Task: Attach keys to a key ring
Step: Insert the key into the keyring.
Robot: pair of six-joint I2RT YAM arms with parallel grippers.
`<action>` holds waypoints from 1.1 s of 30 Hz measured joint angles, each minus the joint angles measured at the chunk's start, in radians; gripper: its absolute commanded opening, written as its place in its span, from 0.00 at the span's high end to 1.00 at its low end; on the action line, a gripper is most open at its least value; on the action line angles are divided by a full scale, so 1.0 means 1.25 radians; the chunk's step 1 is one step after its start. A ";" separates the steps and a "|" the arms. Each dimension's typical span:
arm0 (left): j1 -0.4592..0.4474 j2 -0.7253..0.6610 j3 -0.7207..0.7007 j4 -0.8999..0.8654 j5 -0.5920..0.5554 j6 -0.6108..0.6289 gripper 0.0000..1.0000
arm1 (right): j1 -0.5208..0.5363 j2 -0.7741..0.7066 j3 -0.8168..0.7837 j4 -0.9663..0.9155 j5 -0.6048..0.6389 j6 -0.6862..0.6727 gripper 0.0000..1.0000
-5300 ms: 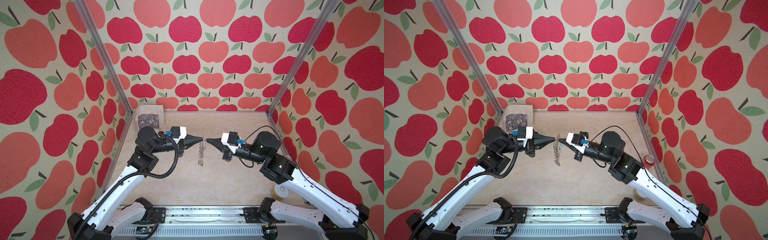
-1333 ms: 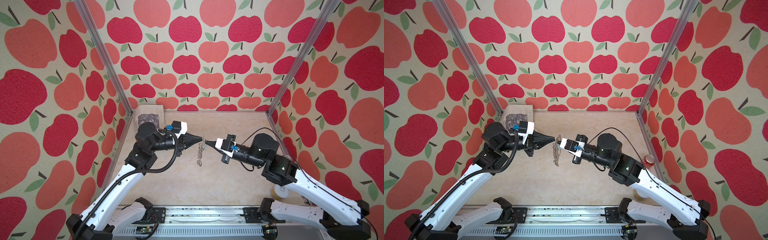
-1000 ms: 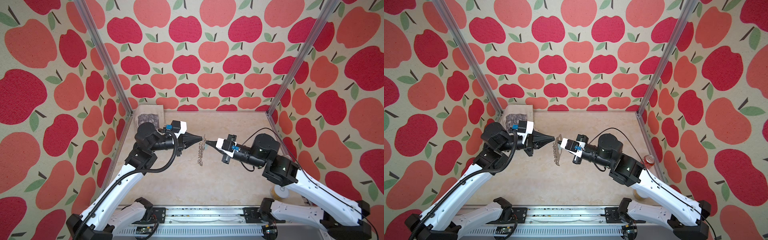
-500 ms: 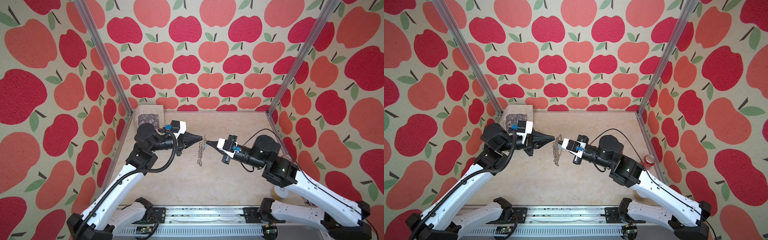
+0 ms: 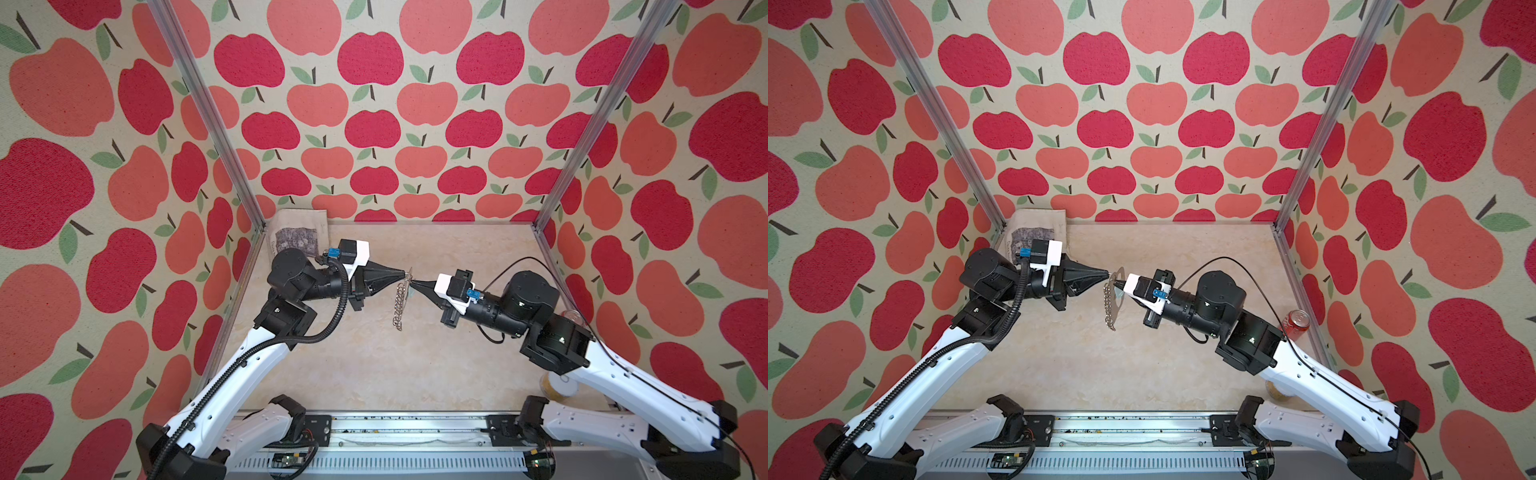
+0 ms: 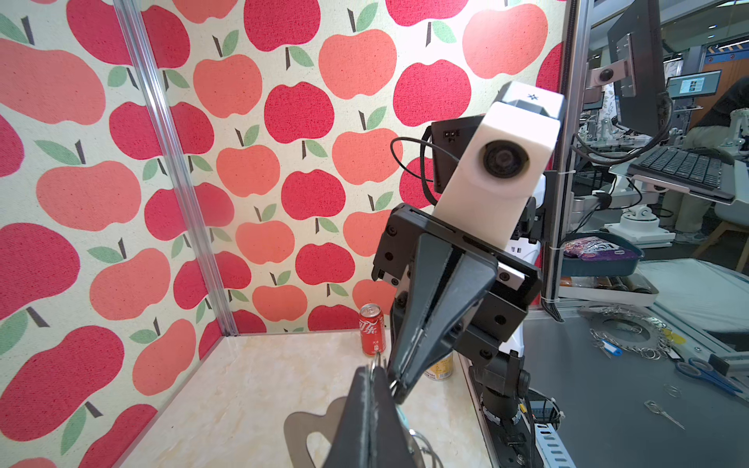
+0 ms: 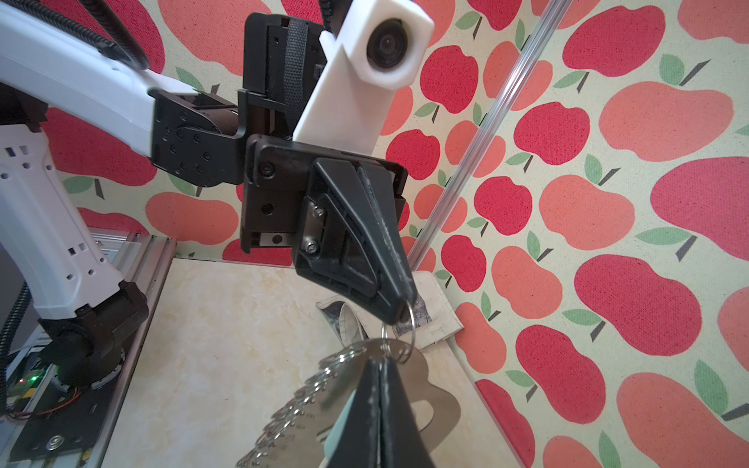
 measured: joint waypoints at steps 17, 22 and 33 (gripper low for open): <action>0.017 0.000 -0.035 0.127 -0.006 -0.038 1.00 | -0.025 -0.049 -0.009 -0.067 -0.062 0.020 0.66; 0.023 0.000 -0.037 0.188 0.023 -0.082 1.00 | -0.120 -0.049 0.018 -0.068 -0.131 0.067 0.69; 0.023 0.002 -0.039 0.251 0.066 -0.132 1.00 | -0.251 0.019 0.076 0.016 -0.324 0.215 0.75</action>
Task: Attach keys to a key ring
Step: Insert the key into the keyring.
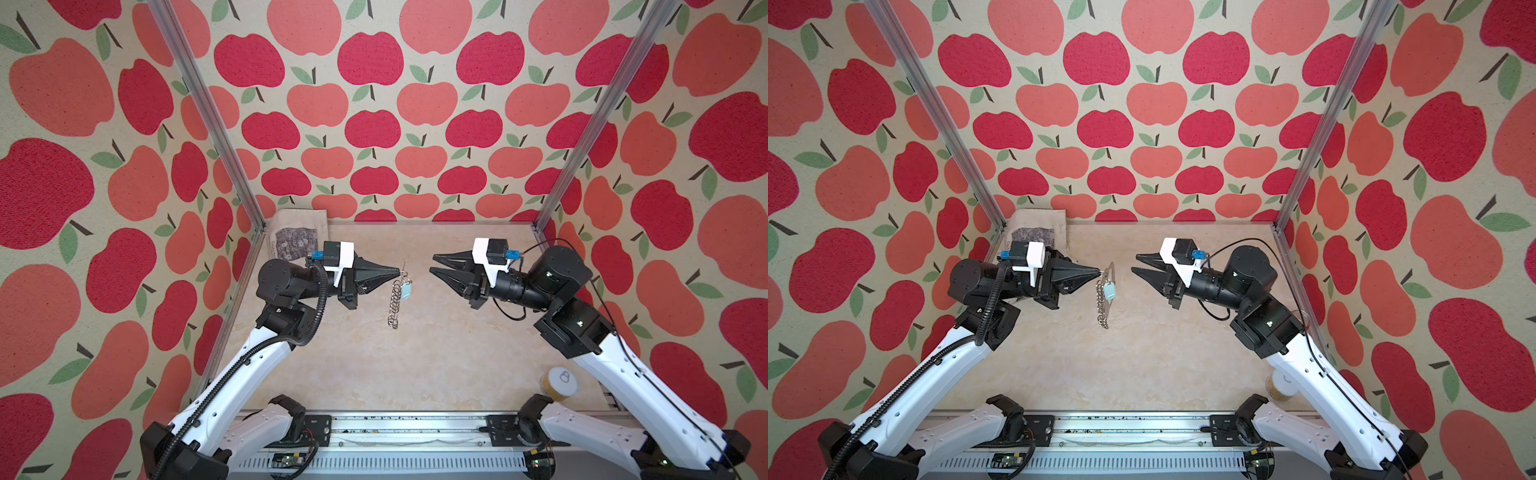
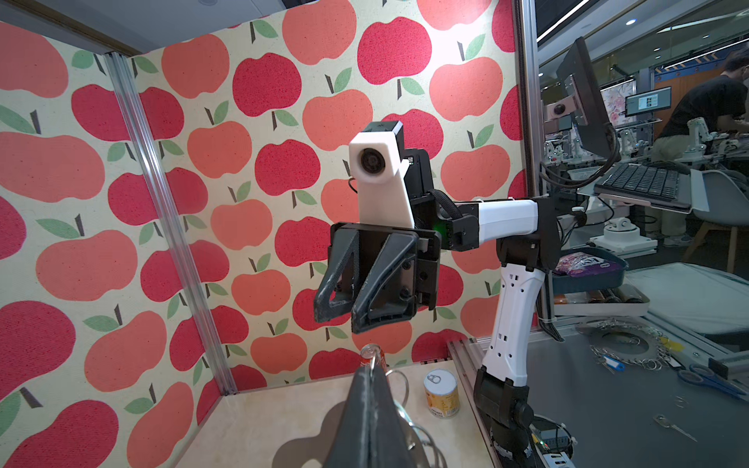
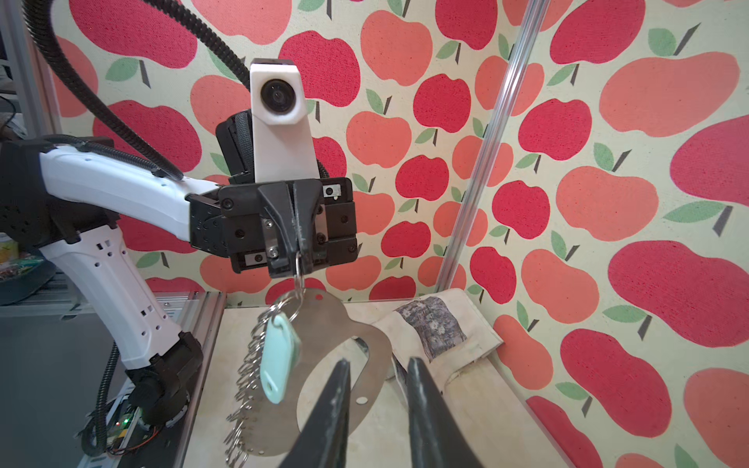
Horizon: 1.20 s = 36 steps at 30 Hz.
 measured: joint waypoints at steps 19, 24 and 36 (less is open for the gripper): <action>0.000 0.002 0.000 0.023 0.021 -0.018 1.00 | 0.049 0.064 0.044 0.016 -0.095 0.034 0.78; 0.000 0.002 0.000 0.023 0.023 -0.021 1.00 | 0.057 0.075 0.045 0.016 -0.101 0.034 0.79; 0.000 0.002 0.000 0.022 0.026 -0.020 1.00 | 0.072 0.085 0.056 0.015 -0.107 0.034 0.80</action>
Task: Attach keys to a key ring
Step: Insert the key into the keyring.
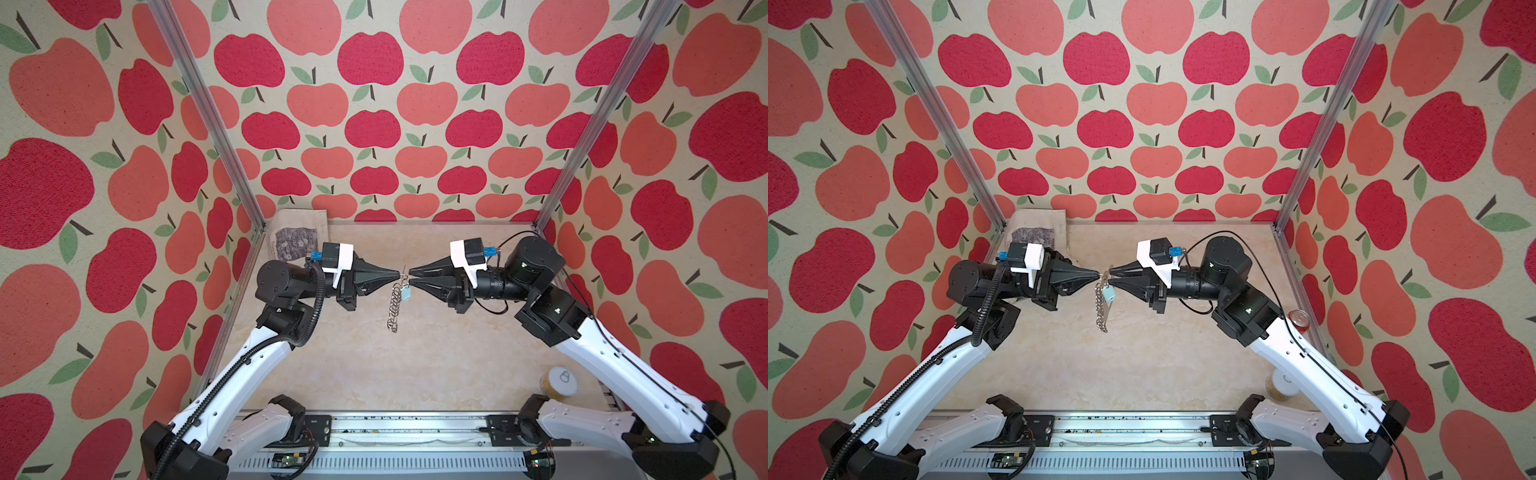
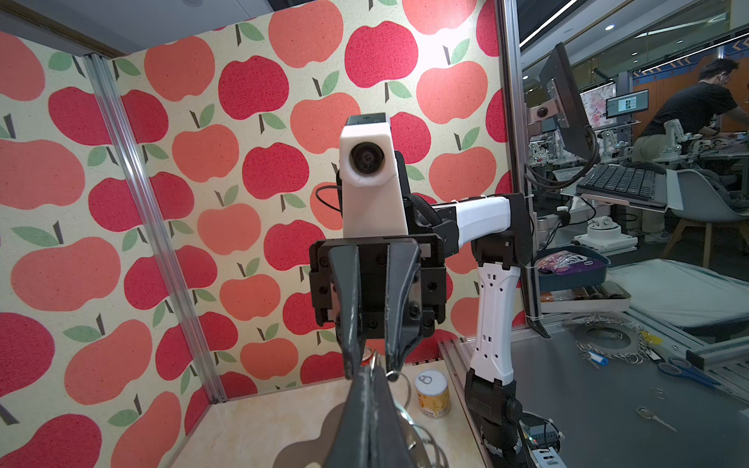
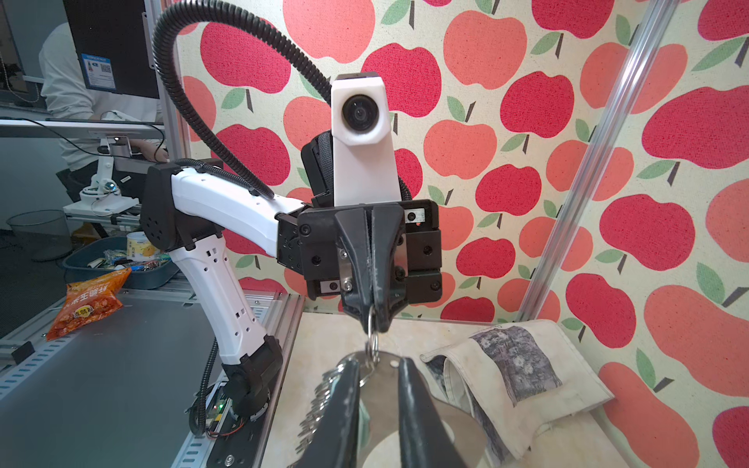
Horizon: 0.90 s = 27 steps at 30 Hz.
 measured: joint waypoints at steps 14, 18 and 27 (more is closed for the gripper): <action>0.000 -0.001 0.000 -0.017 0.000 0.006 1.00 | 0.014 0.014 0.009 -0.005 0.001 -0.006 0.90; 0.000 -0.001 0.000 -0.018 0.000 0.006 1.00 | 0.014 0.014 0.010 -0.007 0.004 -0.010 0.96; 0.000 -0.006 0.000 -0.044 -0.002 0.007 1.00 | 0.015 0.015 0.023 -0.042 0.010 -0.027 1.00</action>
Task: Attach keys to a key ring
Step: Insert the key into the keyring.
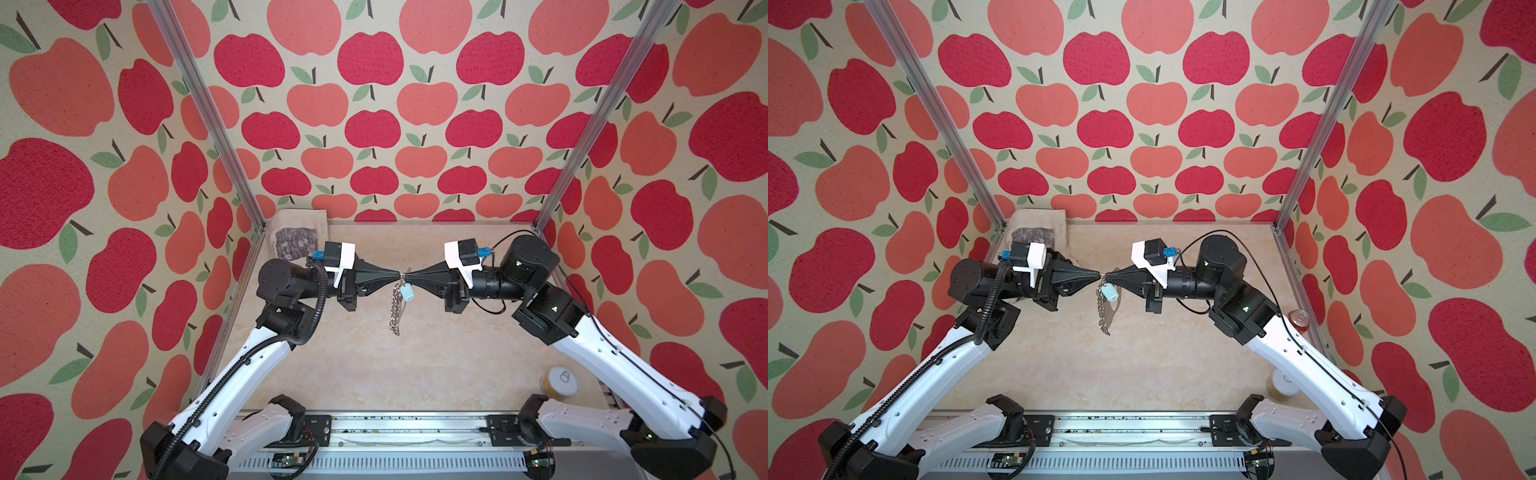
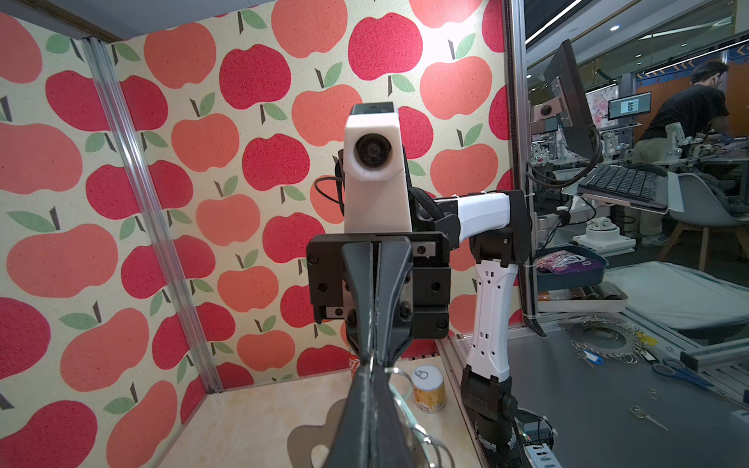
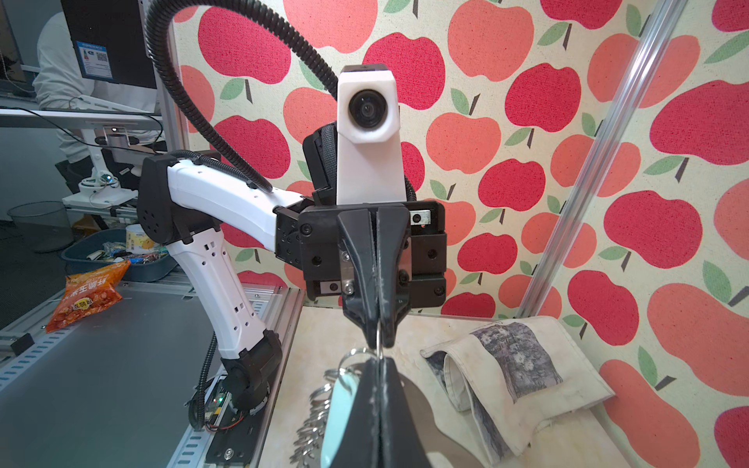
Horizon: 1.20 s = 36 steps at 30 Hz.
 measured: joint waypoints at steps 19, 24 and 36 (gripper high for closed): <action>-0.003 -0.096 0.043 -0.456 -0.115 0.209 0.56 | 0.009 0.128 0.307 -0.504 0.052 -0.182 1.00; -0.003 -0.092 0.092 -0.519 -0.119 0.238 0.62 | 0.009 0.162 0.345 -0.612 0.056 -0.215 1.00; -0.063 -0.034 0.169 -0.642 -0.127 0.310 0.73 | 0.016 0.186 0.392 -0.700 0.064 -0.252 1.00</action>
